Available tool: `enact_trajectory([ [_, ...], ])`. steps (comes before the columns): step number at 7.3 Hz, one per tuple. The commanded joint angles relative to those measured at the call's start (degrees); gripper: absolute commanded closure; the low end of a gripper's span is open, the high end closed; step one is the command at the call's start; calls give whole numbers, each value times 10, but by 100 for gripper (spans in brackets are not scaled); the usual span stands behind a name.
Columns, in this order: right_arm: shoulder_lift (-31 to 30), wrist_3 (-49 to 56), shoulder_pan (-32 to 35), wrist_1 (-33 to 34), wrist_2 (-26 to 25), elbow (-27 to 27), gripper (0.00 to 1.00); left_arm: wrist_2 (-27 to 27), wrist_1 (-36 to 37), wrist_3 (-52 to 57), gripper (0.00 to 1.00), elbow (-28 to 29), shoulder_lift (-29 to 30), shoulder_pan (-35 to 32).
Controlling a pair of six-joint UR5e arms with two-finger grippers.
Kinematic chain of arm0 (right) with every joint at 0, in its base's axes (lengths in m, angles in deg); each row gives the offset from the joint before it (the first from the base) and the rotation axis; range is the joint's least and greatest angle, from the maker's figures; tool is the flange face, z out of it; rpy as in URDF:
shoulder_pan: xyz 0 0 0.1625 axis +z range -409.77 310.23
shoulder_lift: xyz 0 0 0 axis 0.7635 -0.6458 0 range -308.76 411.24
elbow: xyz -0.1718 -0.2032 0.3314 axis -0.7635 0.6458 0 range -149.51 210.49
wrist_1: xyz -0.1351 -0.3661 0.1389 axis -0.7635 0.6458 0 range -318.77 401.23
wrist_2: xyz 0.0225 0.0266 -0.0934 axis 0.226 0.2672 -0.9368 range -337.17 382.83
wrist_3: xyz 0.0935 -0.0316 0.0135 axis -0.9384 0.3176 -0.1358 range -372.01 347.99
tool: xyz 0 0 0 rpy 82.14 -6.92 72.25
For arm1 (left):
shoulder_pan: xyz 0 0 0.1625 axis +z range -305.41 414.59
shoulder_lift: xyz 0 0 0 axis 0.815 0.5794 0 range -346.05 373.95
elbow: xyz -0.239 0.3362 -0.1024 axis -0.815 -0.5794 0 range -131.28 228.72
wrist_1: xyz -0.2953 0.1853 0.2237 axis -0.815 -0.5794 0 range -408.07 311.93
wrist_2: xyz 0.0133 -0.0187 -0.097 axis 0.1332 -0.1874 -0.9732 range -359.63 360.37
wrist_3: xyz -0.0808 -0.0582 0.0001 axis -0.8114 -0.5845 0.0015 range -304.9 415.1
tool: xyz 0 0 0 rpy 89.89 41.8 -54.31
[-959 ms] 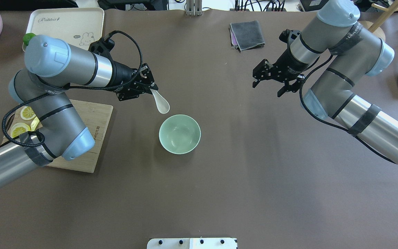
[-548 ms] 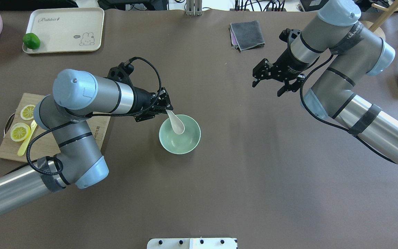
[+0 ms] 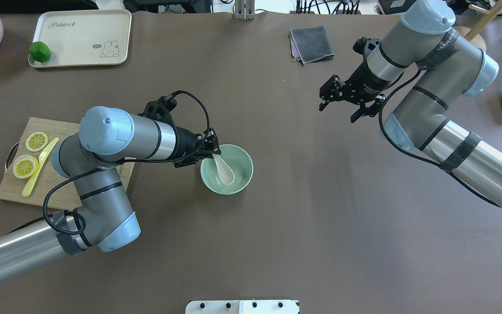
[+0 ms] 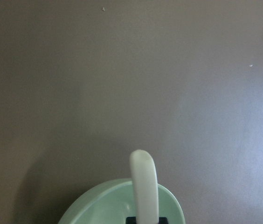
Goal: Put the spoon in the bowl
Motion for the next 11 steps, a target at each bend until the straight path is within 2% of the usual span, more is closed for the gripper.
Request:
enact_trajectory([
  [1, 0, 0, 1, 0, 0, -1, 0, 0, 21, 8, 4, 1, 2, 1],
  [4, -4, 1, 8, -1, 1, -1, 0, -3, 55, 13, 2, -12, 2, -15],
  [5, -5, 1, 17, 1, 10, -3, 0, -31, 108, 31, 2, -30, 2, -40],
  [6, -18, 4, 44, 0, 28, -8, 0, -89, 159, 102, 2, -46, -2, -88],
  [7, -25, 23, 69, 2, 34, -13, 0, -109, 230, 180, 2, -76, -25, -137],
  [9, -79, 93, 106, 3, 23, -41, 0, -105, 437, 386, 2, -165, -49, -185],
  [10, -107, 162, 126, 4, 10, -41, 0, -105, 517, 484, 2, -188, -52, -218],
  [11, -144, 239, 142, 5, -19, -40, 0, -109, 544, 582, 2, -200, -76, -258],
])
